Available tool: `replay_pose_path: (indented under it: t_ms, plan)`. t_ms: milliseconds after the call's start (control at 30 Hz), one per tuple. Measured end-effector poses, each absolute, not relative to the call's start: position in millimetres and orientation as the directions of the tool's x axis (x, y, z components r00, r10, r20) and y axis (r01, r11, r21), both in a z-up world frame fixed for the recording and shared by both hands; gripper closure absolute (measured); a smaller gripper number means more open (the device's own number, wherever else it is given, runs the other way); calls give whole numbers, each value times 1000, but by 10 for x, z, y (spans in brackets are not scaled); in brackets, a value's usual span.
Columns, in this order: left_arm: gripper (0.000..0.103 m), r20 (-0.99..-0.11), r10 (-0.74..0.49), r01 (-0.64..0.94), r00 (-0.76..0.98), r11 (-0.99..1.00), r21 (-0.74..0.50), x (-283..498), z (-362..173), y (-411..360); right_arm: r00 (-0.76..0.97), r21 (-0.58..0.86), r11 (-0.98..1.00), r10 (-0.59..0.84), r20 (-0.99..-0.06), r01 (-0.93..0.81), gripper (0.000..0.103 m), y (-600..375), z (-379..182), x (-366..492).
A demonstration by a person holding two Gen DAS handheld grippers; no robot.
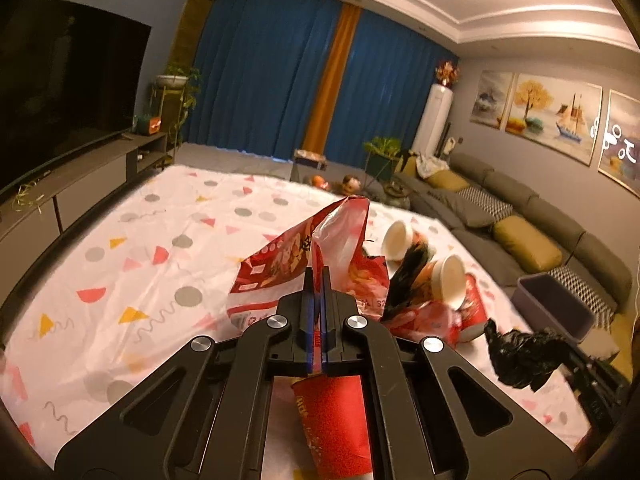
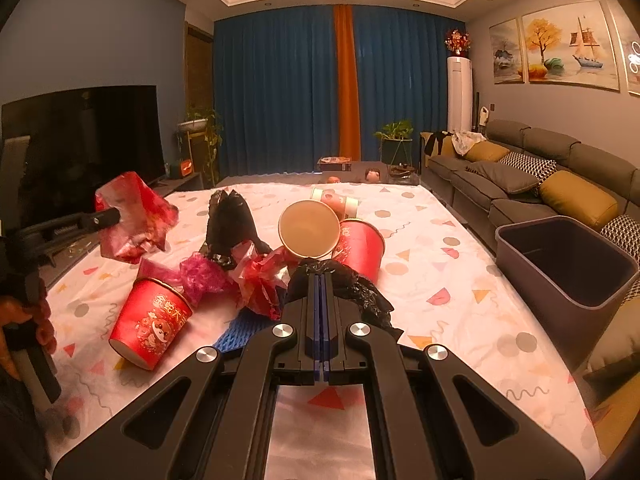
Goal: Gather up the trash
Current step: 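Grasp the red snack bag with the left tool while the right tool grasps the black plastic bag, then carry the red snack bag and black bag over the grey bin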
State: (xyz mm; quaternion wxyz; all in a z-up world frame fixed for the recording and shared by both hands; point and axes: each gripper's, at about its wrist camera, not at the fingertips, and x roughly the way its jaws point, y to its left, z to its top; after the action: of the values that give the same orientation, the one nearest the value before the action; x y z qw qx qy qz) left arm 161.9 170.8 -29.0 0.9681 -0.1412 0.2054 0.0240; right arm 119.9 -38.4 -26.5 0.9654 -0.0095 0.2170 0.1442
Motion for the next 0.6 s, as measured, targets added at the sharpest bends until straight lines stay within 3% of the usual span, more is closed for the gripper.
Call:
replay_pose_path:
  t_ms: [400,600]
  plan:
    - [102,-311,-79,-5,947,965,-262,1282,60,1341,888,59,961,272,-370,-270,101,-596,-98,984]
    - [102,-304,-127,55,944,970,-237,1248,110,1009,903,57,966,254,-346,-250,101,-771,-29,906]
